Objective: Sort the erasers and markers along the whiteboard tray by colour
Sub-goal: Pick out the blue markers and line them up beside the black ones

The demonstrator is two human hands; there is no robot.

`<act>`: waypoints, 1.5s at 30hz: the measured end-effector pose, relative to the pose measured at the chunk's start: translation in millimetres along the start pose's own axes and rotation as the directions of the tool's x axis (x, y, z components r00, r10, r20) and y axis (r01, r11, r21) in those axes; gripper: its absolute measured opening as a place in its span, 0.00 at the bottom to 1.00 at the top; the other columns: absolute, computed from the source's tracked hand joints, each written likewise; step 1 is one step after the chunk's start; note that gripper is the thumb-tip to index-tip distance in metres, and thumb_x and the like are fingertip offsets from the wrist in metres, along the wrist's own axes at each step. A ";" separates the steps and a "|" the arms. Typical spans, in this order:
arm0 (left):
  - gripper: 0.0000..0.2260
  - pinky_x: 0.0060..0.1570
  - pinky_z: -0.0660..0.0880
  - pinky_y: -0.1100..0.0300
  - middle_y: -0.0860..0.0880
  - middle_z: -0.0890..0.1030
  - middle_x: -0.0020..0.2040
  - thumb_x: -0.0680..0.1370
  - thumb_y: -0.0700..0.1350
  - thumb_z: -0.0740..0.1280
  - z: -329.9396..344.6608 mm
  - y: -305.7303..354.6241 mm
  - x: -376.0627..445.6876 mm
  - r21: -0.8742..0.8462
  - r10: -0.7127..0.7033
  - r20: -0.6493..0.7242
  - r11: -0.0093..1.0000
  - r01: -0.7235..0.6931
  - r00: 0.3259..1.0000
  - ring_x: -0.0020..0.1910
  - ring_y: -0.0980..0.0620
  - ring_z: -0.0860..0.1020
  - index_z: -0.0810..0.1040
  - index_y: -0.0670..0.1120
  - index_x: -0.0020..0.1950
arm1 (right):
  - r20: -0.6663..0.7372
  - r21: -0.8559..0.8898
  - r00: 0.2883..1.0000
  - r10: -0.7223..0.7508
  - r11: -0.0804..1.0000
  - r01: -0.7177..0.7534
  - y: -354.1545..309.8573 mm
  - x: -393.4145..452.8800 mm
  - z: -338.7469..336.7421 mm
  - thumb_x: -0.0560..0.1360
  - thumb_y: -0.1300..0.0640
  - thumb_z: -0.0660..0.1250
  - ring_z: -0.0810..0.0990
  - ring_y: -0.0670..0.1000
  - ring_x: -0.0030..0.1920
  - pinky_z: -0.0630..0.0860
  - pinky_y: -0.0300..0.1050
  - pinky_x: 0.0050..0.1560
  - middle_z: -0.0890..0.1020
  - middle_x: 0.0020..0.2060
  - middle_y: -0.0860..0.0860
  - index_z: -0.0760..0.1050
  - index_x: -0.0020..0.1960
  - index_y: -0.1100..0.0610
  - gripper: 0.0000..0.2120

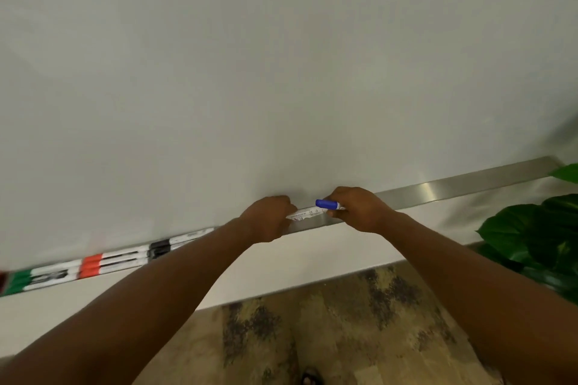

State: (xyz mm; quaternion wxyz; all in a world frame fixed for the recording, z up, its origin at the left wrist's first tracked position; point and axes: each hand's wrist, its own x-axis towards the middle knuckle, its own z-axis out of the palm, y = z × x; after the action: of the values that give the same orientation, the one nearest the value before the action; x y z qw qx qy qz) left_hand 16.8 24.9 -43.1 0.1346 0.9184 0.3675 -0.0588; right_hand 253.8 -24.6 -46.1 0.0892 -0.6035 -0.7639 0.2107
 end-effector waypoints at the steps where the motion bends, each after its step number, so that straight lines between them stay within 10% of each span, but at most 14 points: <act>1: 0.13 0.41 0.69 0.58 0.46 0.77 0.50 0.79 0.48 0.62 -1.4 -8.8 -8.9 -0.016 -0.009 0.017 1.000 0.009 1.000 0.47 0.46 0.76 0.78 0.49 0.61 | 0.010 0.001 1.000 -0.012 1.000 0.012 -8.0 4.8 3.7 0.77 0.52 0.66 0.78 0.54 0.48 0.75 0.48 0.51 0.81 0.50 0.54 0.78 0.59 0.54 0.12; 9: 0.11 0.42 0.65 0.60 0.46 0.79 0.46 0.76 0.45 0.66 -13.3 -61.4 -64.9 -0.112 -0.084 0.112 0.989 0.097 0.990 0.43 0.51 0.73 0.81 0.48 0.57 | 0.029 0.105 0.999 -0.018 0.994 0.015 -73.4 28.1 44.7 0.78 0.50 0.66 0.78 0.54 0.47 0.75 0.47 0.50 0.81 0.49 0.54 0.78 0.59 0.55 0.13; 26: 0.12 0.38 0.69 0.55 0.46 0.80 0.36 0.81 0.48 0.60 -8.9 -92.4 -111.2 -0.240 -0.293 -0.160 0.938 0.250 0.943 0.36 0.46 0.74 0.79 0.44 0.45 | -0.153 0.226 0.953 0.261 0.948 -0.223 -76.3 40.8 72.8 0.78 0.51 0.65 0.77 0.53 0.41 0.76 0.47 0.47 0.80 0.41 0.53 0.79 0.54 0.57 0.11; 38: 0.14 0.53 0.74 0.53 0.45 0.81 0.56 0.81 0.47 0.59 -1.2 -87.1 -97.4 -0.071 -0.293 -0.078 0.955 0.288 0.953 0.54 0.45 0.77 0.78 0.48 0.64 | 0.023 -0.138 0.999 0.045 0.990 -0.042 -84.3 42.5 86.7 0.76 0.57 0.67 0.79 0.54 0.50 0.76 0.46 0.54 0.78 0.55 0.52 0.76 0.64 0.52 0.17; 45: 0.13 0.45 0.75 0.54 0.46 0.77 0.54 0.80 0.47 0.62 11.4 -79.0 -85.9 0.119 -0.223 -0.036 0.967 0.226 0.974 0.49 0.46 0.78 0.76 0.49 0.63 | 0.013 -0.006 1.000 0.017 1.000 -0.017 -75.5 39.6 80.8 0.78 0.45 0.63 0.78 0.53 0.46 0.75 0.46 0.49 0.79 0.48 0.52 0.75 0.61 0.52 0.15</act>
State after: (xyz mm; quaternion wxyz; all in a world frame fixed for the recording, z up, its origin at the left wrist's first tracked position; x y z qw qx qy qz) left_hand -100.0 19.8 -52.4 0.0666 0.8780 0.4661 -0.0859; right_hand 145.3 -17.8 -90.6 0.0806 -0.6088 -0.7599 0.2130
